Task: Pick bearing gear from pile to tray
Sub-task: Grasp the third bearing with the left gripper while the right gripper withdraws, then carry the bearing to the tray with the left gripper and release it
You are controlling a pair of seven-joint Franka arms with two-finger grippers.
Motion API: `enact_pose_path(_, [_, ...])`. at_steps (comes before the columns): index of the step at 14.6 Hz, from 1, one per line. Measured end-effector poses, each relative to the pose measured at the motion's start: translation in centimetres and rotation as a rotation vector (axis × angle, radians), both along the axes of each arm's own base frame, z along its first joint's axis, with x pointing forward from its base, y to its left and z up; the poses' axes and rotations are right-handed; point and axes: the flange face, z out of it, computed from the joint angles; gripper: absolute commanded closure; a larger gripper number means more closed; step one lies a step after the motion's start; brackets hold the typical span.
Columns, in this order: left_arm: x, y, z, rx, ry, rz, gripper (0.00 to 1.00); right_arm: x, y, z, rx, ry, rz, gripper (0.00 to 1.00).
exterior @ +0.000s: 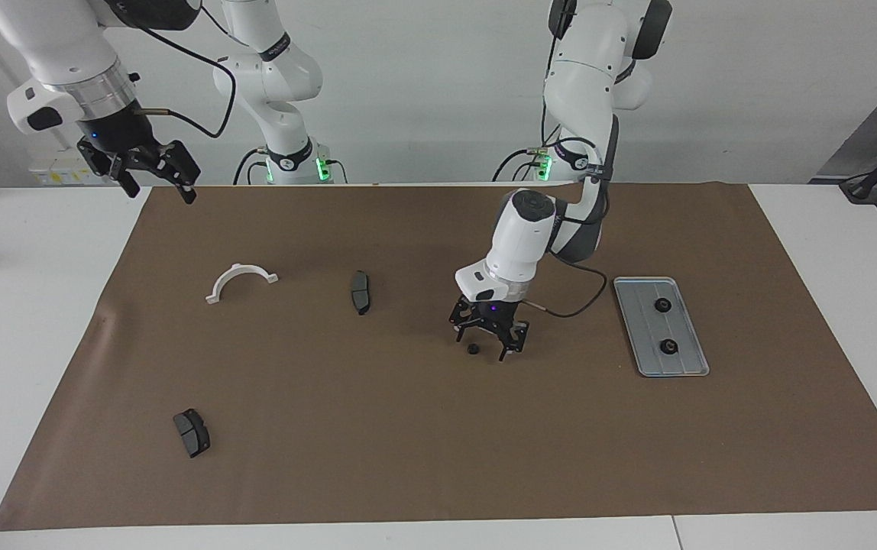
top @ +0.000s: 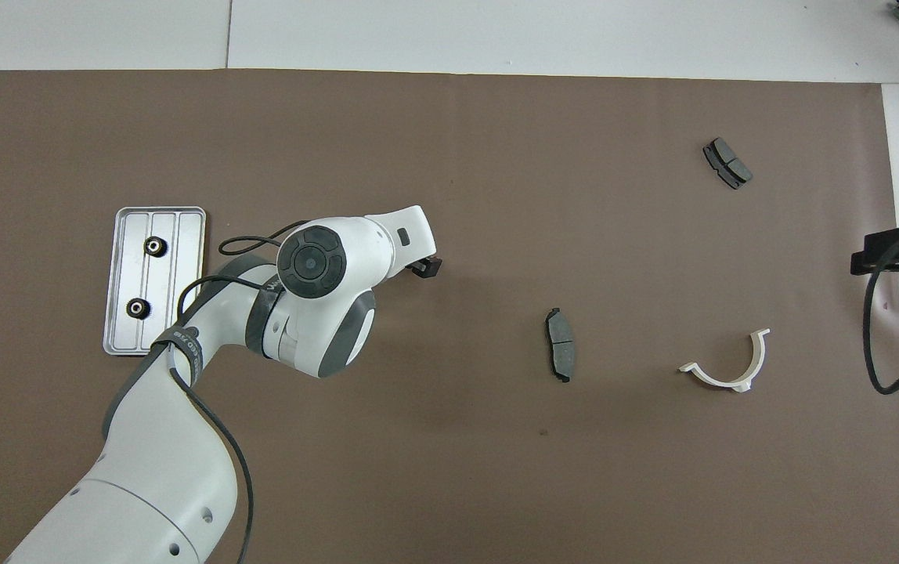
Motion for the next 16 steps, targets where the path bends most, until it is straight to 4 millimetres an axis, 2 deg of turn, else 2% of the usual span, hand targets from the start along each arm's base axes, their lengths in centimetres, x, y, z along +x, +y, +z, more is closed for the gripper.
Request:
enact_pose_path(3, [-0.4,-0.4,-0.2,0.003,0.004,-0.009,0.02,0.0,0.4,-0.2,0.0,0.004,0.007,0.0])
enact_pose_path(4, [-0.6,-0.5,-0.4,0.005,0.007,-0.011,0.05,0.0,0.4,-0.2,0.0,0.004,0.008,0.0])
enact_pose_path(5, [-0.7,-0.5,-0.5,0.006,0.009,-0.012,0.12,0.0,0.5,-0.2,-0.001,0.004,0.014,0.0])
enact_pose_path(7, [-0.9,-0.5,-0.7,0.009,0.013,-0.014,0.17,0.1,0.6,0.0,-0.009,0.001,0.051,0.0])
enact_pose_path(12, [-1.1,-0.9,-0.8,0.009,0.013,-0.021,0.22,0.1,0.6,-0.1,-0.014,0.002,0.099,0.0])
enact_pose_path(14, [-1.2,-0.9,-0.8,0.009,0.012,-0.021,0.33,0.1,0.6,-0.1,-0.014,0.005,0.101,0.0])
enact_pose_path(16, [-1.2,-0.8,-0.9,0.006,0.005,-0.02,0.57,0.1,0.6,-0.2,-0.014,0.007,0.103,0.0])
